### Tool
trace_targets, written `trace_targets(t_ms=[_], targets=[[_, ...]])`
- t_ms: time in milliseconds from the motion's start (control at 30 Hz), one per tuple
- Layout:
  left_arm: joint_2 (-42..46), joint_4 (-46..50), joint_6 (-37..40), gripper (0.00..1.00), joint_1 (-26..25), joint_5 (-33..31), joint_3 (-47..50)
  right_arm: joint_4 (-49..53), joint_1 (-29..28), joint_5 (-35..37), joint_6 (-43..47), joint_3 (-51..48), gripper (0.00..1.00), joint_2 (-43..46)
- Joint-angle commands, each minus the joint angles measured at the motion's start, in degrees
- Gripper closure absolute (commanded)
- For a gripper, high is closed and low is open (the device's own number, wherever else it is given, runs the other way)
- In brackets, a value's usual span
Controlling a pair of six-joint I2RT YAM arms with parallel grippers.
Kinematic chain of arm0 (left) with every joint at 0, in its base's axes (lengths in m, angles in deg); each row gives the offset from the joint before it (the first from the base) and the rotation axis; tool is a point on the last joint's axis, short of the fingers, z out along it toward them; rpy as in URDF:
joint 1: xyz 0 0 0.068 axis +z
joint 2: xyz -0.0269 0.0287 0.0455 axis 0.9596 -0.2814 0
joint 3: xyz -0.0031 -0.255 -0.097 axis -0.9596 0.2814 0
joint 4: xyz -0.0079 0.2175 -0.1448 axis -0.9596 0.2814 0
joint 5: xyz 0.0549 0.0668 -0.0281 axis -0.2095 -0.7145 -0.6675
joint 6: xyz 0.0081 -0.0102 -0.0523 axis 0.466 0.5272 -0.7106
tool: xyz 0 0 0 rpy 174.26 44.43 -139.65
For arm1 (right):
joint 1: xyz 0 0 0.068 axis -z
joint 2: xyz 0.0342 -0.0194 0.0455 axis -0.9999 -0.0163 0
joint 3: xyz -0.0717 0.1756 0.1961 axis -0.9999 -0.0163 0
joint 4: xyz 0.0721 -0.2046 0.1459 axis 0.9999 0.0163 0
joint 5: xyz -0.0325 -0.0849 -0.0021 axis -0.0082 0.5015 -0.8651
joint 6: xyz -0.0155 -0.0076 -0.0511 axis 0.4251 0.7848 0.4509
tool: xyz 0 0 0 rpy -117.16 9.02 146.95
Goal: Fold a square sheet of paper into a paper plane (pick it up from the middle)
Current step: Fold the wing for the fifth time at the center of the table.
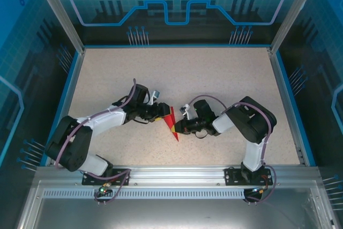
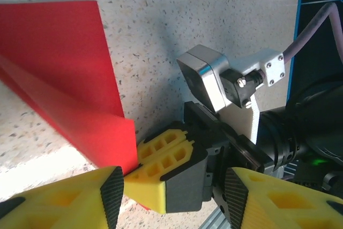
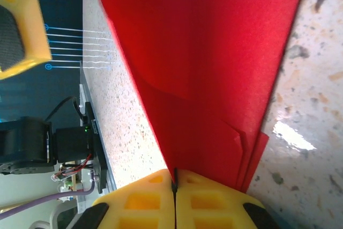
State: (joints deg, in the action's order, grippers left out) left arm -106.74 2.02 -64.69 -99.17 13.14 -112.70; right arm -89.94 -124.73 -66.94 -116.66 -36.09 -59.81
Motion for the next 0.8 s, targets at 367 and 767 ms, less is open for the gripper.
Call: trace_targets(t_ms=[367, 767], targets=[[-10.32, -3.21, -0.04, 0.43, -2.26, 0.81, -5.25, 10.97, -1.6, 7.13, 3.93, 2.86, 0.8, 1.98], [-11.27, -0.97, -0.1, 0.44, -2.19, -1.32, -6.3, 21.77, -7.53, 20.16, 11.13, 4.92, 0.72, 9.29]])
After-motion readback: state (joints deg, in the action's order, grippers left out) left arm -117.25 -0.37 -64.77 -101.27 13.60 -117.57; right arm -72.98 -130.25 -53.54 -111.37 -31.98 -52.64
